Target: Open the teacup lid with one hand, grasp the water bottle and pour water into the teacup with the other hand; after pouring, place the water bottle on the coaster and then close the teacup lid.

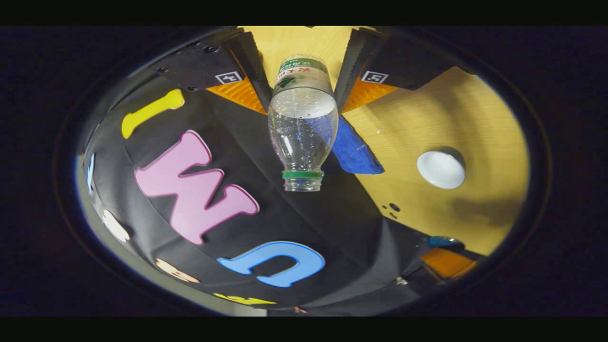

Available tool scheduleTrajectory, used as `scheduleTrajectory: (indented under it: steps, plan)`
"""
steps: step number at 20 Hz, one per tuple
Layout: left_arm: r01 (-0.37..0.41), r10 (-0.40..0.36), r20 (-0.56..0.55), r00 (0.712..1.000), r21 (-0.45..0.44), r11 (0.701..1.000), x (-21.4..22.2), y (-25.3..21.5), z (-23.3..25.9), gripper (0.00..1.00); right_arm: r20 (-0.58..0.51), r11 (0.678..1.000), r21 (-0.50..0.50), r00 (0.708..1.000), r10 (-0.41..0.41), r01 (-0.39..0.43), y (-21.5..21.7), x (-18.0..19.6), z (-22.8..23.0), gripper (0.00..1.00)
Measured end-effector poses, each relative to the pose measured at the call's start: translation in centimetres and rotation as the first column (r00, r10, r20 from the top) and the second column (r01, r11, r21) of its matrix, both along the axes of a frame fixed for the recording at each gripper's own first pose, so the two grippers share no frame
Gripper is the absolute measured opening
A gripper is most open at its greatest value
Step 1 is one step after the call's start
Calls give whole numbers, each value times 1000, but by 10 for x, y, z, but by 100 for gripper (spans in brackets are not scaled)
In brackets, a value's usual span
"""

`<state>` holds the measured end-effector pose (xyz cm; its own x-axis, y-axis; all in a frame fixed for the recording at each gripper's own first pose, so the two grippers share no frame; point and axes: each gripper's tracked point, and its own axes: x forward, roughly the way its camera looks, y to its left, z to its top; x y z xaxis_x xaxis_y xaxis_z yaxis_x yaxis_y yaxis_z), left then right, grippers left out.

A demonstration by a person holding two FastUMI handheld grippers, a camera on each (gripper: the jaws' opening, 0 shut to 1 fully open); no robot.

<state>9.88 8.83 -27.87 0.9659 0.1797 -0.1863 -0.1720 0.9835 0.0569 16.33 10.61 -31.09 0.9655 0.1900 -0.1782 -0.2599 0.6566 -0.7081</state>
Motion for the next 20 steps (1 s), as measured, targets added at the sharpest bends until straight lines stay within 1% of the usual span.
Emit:
scheduleTrajectory:
  steps: [3, 5, 6, 7, 8, 9, 10, 11, 13, 14, 15, 16, 17, 19, 20]
  plan:
    - [-17, 17, -5, 1000, -8, 1000, -6, 9, -3, 27, 29, 990, -132, 998, 50, -46, 11, 2, -1, 75]
    - [-28, 28, -6, 1000, -8, 1000, -11, 15, -4, 27, 24, 978, -194, 997, 80, -74, 19, 5, -8, 75]
    - [-33, 33, -7, 999, -7, 999, -13, 19, -5, 31, 22, 971, -225, 995, 92, -85, 21, 7, -12, 75]
    - [-38, 38, -7, 999, -6, 999, -14, 22, -6, 28, 20, 961, -259, 994, 104, -96, 22, 9, -15, 75]
    - [-42, 42, -7, 999, -7, 999, -16, 24, -6, 35, 19, 949, -295, 993, 119, -108, 26, 9, -16, 75]
    - [-46, 46, -8, 999, -8, 999, -18, 27, -6, 27, 21, 937, -328, 991, 135, -120, 31, 9, -18, 75]
    - [-51, 50, -9, 999, -9, 999, -20, 29, -7, 27, 21, 924, -359, 988, 150, -133, 34, 11, -19, 77]
    - [-53, 53, -9, 999, -10, 999, -22, 32, -6, 27, 20, 911, -385, 986, 165, -145, 37, 9, -18, 75]
    - [-63, 62, -11, 998, -10, 998, -26, 36, -9, 27, 13, 890, -424, 982, 188, -165, 44, 11, -24, 75]
    - [-67, 67, -10, 998, -11, 998, -28, 37, -9, 31, 9, 879, -445, 980, 197, -173, 49, 13, -28, 75]
    - [-72, 71, -10, 997, -14, 997, -30, 38, -11, 28, 8, 866, -466, 979, 206, -179, 52, 13, -30, 75]
    - [-75, 75, -9, 997, -16, 997, -31, 39, -11, 27, 10, 851, -492, 976, 218, -185, 55, 10, -31, 72]
    - [-77, 77, -12, 997, -19, 997, -32, 39, -14, 31, 15, 832, -521, 972, 234, -192, 59, 9, -32, 75]
    - [-83, 83, -16, 996, -24, 996, -35, 41, -16, 27, 22, 801, -563, 965, 263, -206, 66, 8, -34, 75]
    - [-87, 86, -16, 996, -32, 996, -35, 42, -17, 27, 22, 786, -580, 961, 276, -212, 68, 9, -34, 74]
